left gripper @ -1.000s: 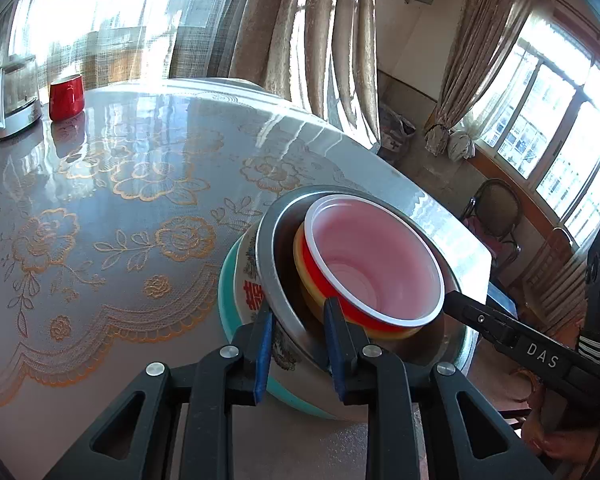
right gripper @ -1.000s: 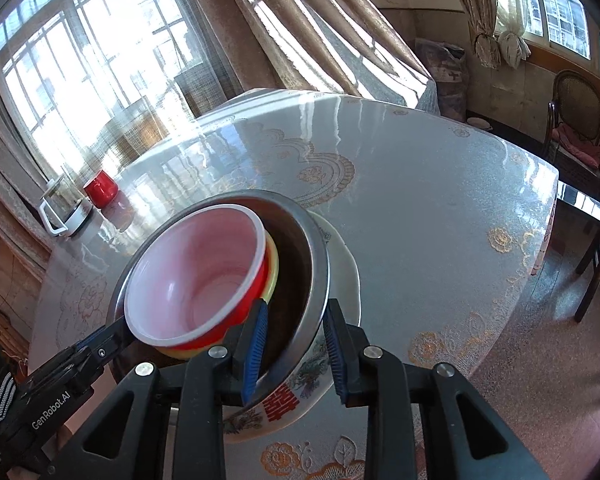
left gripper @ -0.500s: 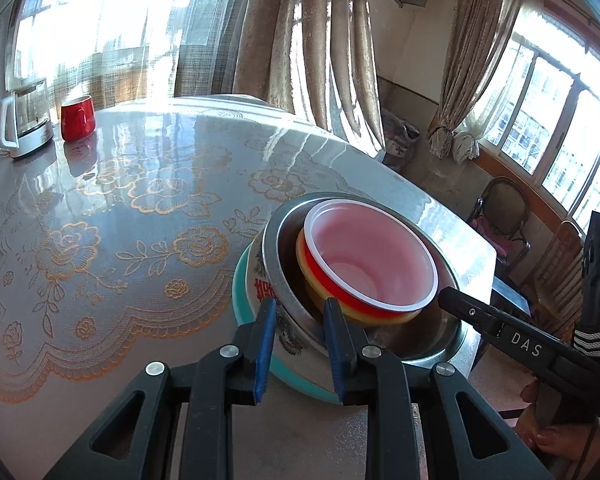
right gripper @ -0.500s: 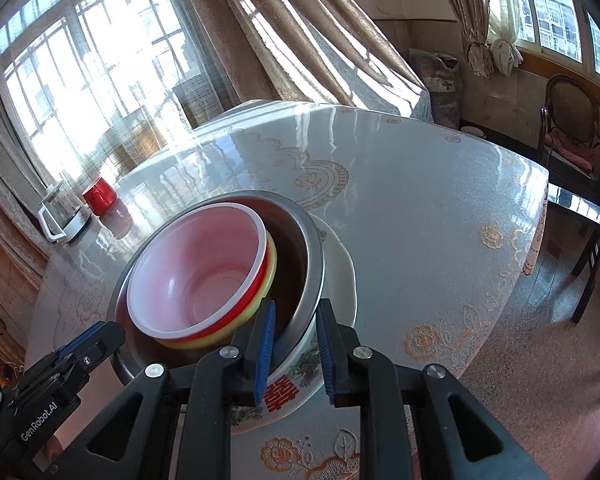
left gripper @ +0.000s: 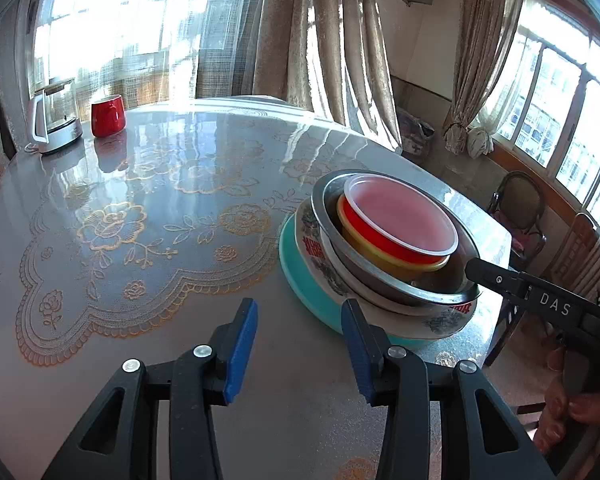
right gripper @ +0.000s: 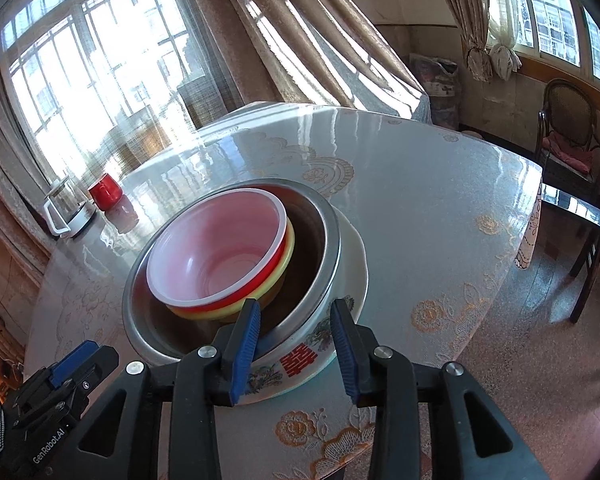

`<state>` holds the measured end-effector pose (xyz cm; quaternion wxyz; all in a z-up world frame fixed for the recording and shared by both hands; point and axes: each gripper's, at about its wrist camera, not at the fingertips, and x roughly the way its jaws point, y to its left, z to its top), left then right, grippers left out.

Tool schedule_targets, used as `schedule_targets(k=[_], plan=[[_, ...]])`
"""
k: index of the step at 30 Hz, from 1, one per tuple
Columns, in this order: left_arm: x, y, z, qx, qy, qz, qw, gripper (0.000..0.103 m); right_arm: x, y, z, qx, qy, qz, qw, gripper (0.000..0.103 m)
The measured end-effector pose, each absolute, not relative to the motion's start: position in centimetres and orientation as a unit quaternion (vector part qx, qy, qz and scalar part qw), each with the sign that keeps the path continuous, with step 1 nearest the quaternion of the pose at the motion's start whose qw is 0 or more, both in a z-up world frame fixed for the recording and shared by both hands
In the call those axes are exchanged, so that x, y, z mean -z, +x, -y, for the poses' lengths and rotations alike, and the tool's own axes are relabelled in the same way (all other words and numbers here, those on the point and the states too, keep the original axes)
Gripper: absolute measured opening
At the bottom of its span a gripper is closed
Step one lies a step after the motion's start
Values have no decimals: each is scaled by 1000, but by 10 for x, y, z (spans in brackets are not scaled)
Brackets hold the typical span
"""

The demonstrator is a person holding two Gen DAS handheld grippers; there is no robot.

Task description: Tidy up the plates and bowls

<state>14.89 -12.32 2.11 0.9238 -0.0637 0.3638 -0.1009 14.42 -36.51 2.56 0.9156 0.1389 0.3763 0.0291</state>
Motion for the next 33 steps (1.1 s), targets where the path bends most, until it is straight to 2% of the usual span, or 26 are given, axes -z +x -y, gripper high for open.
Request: schedule_targets(k=[1, 3, 5, 7, 9, 14, 16, 19, 21, 26, 30, 33], plan=[[-20, 146, 121, 98, -63, -364, 924, 49, -26, 142, 364, -30, 139, -375, 916, 37], [-20, 141, 117, 92, -63, -364, 925, 62, -27, 137, 362, -31, 137, -373, 917, 37], [-19, 135, 115, 84, -62, -361, 927, 70, -29, 131, 359, -30, 134, -369, 919, 38], [-19, 127, 114, 81, -57, -357, 929, 75, -29, 124, 356, -31, 132, -367, 920, 38], [-18, 120, 115, 78, -48, -356, 930, 87, -28, 117, 353, -31, 130, -365, 921, 39], [-16, 105, 116, 73, -31, -349, 934, 102, -26, 98, 346, -30, 117, -354, 927, 40], [-15, 99, 117, 70, -20, -347, 935, 103, -24, 91, 342, -31, 107, -351, 930, 41], [-12, 92, 118, 68, 0, -349, 935, 103, -18, 82, 336, -42, 101, -350, 930, 50], [-10, 86, 117, 69, 4, -352, 934, 103, -15, 76, 332, -45, 100, -351, 930, 67], [-5, 70, 108, 74, -6, -352, 933, 103, -9, 60, 322, -54, 87, -350, 931, 73], [-3, 56, 100, 59, -8, -339, 939, 103, -9, 46, 316, -45, 72, -340, 936, 83], [-5, 45, 93, 55, -18, -331, 942, 103, -6, 34, 313, -34, 75, -340, 937, 86]])
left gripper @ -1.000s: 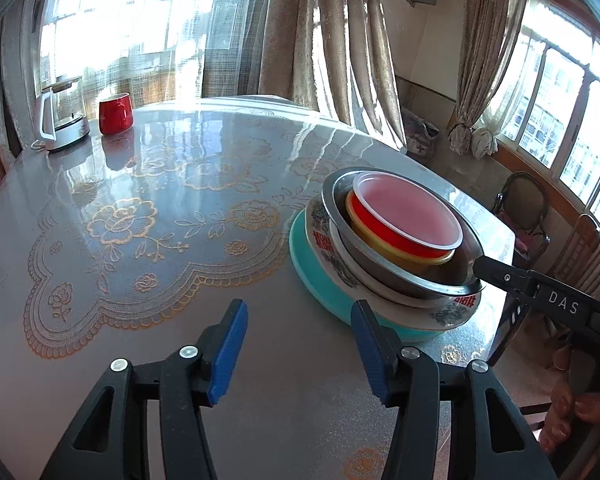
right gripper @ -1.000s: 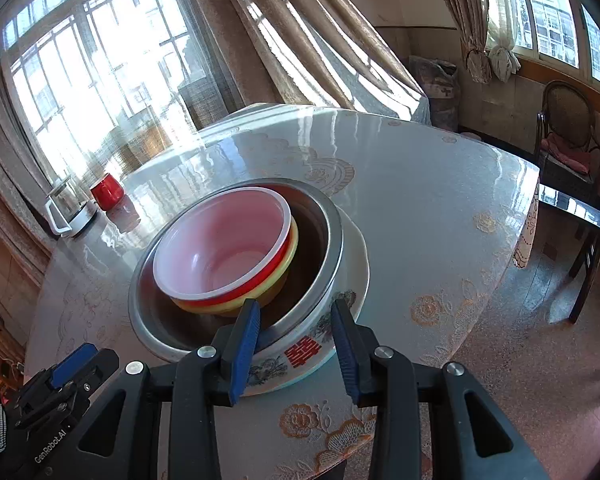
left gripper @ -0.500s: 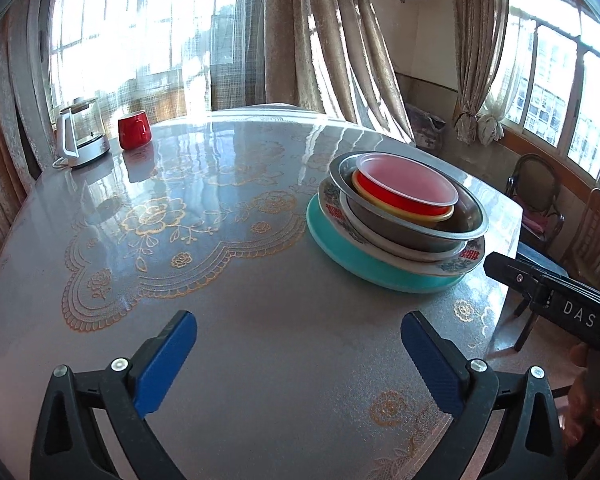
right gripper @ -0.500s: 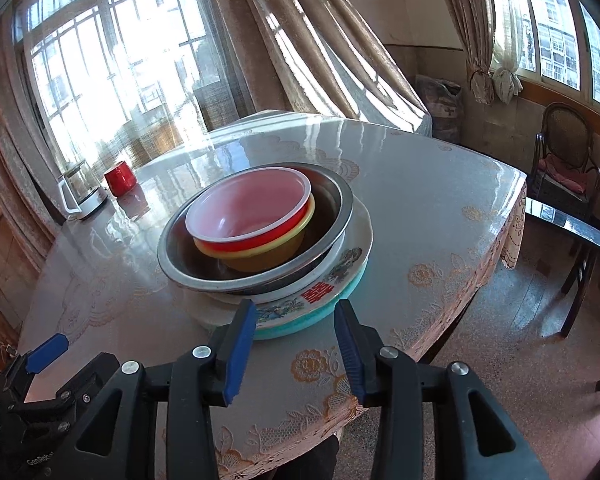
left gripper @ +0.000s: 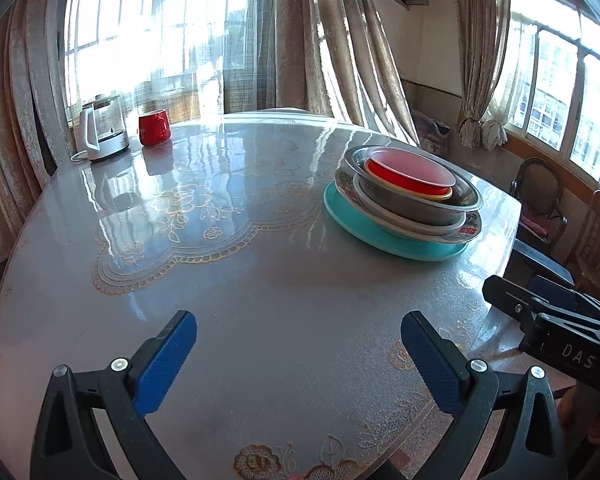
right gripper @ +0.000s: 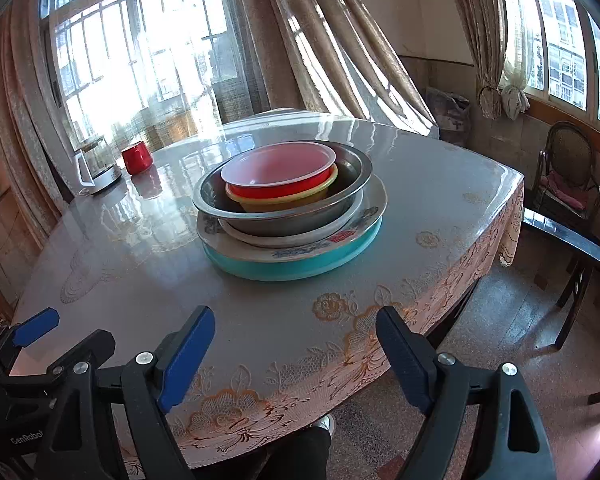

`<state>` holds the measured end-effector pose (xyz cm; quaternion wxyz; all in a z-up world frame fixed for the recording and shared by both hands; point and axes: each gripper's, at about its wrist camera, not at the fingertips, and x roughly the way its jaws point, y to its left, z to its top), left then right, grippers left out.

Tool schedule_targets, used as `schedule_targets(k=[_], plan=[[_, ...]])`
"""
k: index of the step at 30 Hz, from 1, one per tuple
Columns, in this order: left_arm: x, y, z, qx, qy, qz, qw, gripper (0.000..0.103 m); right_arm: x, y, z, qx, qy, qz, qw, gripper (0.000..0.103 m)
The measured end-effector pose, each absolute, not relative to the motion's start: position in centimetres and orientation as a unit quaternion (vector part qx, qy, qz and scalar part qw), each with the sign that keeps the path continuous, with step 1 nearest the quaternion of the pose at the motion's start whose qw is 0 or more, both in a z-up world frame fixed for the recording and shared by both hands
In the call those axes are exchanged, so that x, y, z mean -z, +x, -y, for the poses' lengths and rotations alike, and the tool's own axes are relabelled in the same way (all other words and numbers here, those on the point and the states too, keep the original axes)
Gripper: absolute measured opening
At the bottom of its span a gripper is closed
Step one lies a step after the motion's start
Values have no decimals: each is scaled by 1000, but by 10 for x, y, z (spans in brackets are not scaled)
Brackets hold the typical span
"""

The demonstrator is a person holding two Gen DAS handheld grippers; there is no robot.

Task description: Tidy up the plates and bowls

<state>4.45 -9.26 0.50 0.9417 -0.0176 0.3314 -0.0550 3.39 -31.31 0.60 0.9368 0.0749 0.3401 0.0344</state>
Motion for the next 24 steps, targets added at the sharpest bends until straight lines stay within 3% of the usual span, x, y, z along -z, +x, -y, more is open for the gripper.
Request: schedule_targets(k=[24], plan=[[2, 17, 91, -7, -9, -345, 939, 103, 3, 0, 304, -13, 73, -341, 937, 88]])
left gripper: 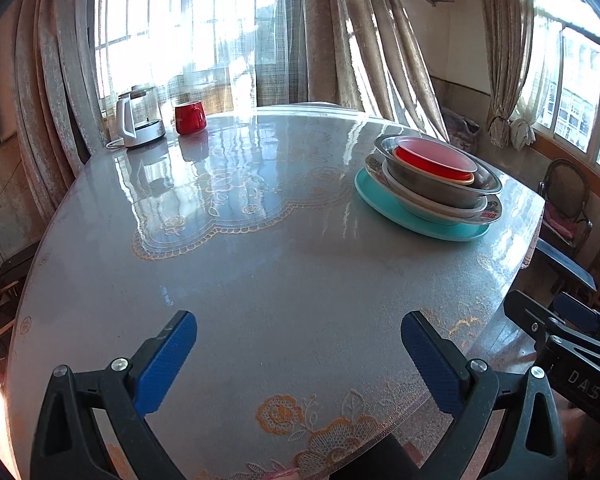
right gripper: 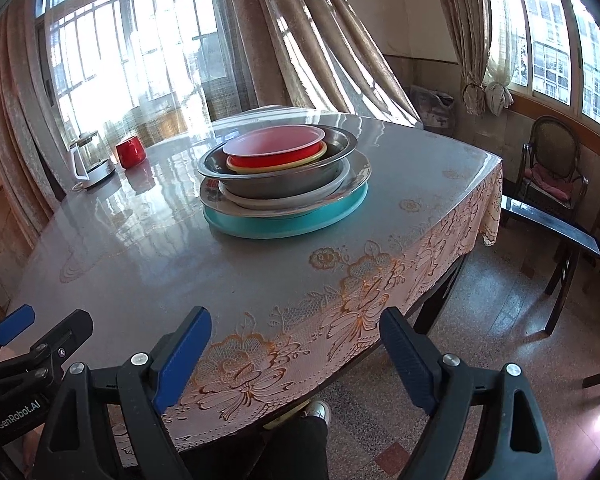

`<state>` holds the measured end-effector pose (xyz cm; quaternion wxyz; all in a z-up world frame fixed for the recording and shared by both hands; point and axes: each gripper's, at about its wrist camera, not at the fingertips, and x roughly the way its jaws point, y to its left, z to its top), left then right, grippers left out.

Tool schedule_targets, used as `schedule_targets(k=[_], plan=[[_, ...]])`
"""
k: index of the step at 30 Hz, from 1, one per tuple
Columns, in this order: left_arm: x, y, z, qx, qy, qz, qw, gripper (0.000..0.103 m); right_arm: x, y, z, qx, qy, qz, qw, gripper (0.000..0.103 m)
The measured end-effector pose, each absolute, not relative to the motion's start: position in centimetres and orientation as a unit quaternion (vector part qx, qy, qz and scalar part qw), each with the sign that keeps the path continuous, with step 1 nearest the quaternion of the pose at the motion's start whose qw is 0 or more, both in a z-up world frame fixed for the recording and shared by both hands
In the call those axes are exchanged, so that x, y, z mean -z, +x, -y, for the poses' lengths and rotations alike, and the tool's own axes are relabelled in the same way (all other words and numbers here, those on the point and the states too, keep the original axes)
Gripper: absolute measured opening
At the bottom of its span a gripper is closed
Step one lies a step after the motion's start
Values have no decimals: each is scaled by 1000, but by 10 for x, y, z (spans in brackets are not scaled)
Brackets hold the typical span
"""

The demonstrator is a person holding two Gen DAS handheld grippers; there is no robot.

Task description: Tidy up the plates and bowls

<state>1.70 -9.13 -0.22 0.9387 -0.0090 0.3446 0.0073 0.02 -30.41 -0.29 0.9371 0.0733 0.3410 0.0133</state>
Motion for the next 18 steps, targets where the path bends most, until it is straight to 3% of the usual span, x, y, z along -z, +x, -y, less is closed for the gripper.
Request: schedule_targets(k=[18], plan=[[9, 17, 91, -22, -6, -350, 936, 103, 8, 4, 304, -23, 72, -353, 933, 88]])
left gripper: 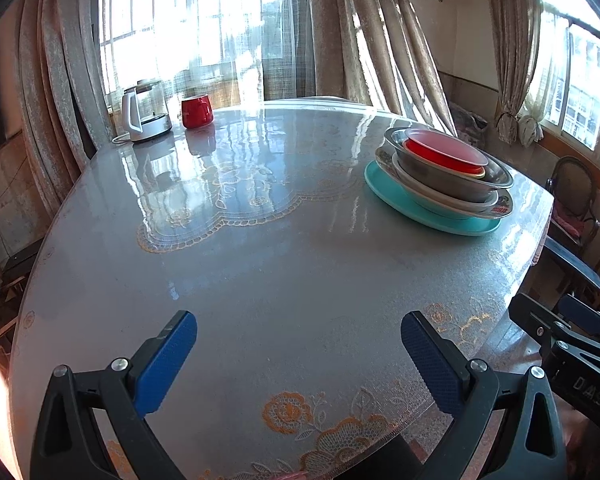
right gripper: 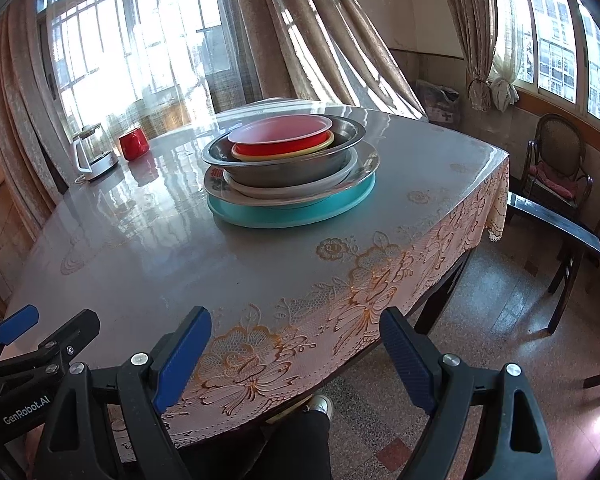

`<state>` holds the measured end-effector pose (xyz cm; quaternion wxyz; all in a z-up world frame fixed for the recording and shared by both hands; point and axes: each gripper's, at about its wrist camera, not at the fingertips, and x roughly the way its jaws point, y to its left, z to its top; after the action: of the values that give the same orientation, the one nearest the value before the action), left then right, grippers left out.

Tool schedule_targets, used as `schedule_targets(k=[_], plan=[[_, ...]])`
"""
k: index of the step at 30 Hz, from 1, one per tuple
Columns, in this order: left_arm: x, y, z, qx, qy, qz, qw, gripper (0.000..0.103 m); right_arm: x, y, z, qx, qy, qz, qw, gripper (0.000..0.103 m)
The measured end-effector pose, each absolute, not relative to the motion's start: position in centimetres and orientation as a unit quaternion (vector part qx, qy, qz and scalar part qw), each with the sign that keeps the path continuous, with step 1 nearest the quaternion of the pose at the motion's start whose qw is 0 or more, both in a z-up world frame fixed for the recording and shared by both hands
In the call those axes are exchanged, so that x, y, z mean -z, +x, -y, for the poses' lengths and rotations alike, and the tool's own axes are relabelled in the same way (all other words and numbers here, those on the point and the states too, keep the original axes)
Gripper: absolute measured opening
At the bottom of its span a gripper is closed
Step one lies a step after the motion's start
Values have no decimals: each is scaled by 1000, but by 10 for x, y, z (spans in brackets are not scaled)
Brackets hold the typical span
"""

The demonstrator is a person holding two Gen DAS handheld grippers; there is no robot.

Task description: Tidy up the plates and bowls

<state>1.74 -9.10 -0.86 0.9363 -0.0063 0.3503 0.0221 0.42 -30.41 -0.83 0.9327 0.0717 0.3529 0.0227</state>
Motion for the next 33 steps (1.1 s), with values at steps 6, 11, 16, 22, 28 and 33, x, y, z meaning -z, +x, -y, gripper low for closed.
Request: schedule_targets(k=[6, 11, 16, 22, 28, 33], plan=[[8, 17, 92, -24, -4, -347, 937, 103, 8, 4, 304, -26, 71, -351, 933, 88], [7, 15, 93, -26, 2, -343, 939, 103, 7, 6, 305, -26, 72, -354, 932, 88], [6, 15, 92, -28, 0, -344, 939, 103, 7, 7, 305, -26, 73, -355, 932, 88], [8, 17, 93, -24, 2, -352, 936, 103, 7, 7, 306, -25, 75, -354, 932, 88], [9, 18, 97, -18, 8, -354, 935, 103, 8, 7, 309, -21, 77, -355, 932, 88], [8, 18, 98, -15, 10, -352, 936, 103, 9, 7, 311, -21, 78, -356, 931, 88]])
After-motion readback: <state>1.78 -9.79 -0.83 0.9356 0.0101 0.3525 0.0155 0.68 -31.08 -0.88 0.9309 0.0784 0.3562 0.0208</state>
